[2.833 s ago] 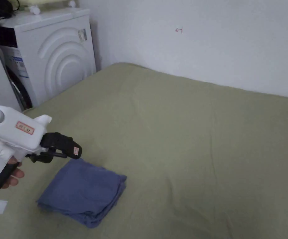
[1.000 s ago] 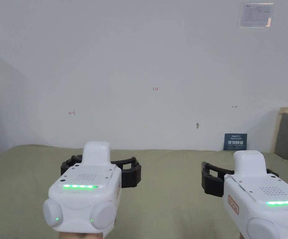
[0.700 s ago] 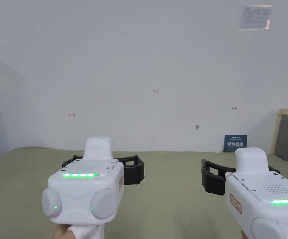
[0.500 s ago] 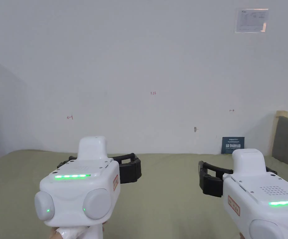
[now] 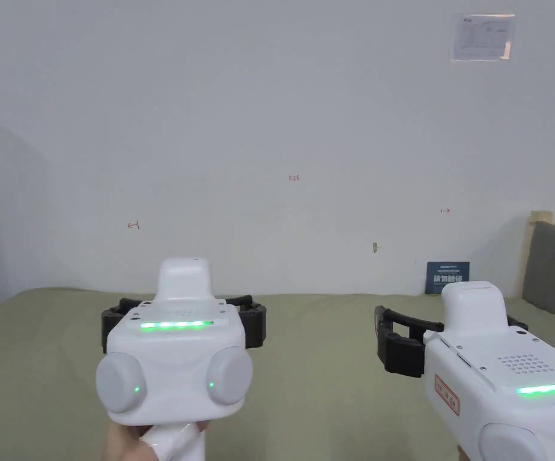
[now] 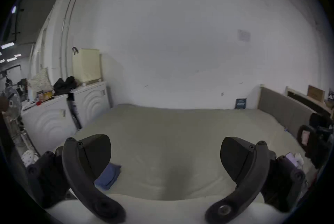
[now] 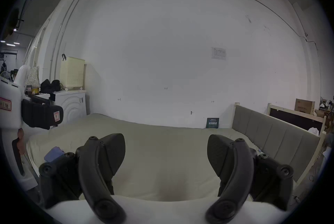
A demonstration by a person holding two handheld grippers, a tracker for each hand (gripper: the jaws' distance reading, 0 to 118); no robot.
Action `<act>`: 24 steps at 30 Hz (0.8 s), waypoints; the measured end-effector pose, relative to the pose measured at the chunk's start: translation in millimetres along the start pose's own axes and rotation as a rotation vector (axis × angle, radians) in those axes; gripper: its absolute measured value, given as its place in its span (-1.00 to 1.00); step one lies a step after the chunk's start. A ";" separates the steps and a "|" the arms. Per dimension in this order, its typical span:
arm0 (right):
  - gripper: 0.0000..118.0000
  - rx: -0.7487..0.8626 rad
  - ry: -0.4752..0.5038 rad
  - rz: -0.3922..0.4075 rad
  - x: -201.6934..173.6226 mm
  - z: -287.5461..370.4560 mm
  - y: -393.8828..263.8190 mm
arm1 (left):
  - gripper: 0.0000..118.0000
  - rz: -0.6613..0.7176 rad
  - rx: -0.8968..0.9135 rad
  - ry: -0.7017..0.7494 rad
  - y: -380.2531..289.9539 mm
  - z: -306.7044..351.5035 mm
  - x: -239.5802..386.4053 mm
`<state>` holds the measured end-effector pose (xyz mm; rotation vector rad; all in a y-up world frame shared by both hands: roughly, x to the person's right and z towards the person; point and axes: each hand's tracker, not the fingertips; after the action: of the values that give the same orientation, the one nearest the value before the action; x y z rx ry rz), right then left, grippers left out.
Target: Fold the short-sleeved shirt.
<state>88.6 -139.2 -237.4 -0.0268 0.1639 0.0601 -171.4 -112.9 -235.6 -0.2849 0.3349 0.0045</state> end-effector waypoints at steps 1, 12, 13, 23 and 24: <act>0.63 0.001 -0.001 0.000 0.0 -0.3 0.0 | 1.00 -0.024 0.004 0.015 -1.7 -1.5 2.7; 0.63 0.005 -0.017 -0.013 6.7 3.0 2.4 | 1.00 -0.097 0.160 -0.073 -4.7 6.2 4.3; 0.63 0.005 -0.017 -0.013 7.2 3.1 2.9 | 1.00 -0.085 0.161 -0.080 -4.0 5.6 2.7; 0.63 -0.003 -0.019 -0.014 8.3 2.5 5.3 | 1.00 -0.052 0.149 -0.100 -2.9 4.8 -8.9; 0.63 -0.005 -0.016 -0.011 7.9 2.2 5.6 | 1.00 -0.047 0.146 -0.102 -2.7 4.2 -10.0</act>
<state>96.3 -133.1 -236.6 -0.0326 0.1474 0.0494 -179.4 -113.9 -227.8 -0.1472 0.2254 -0.0512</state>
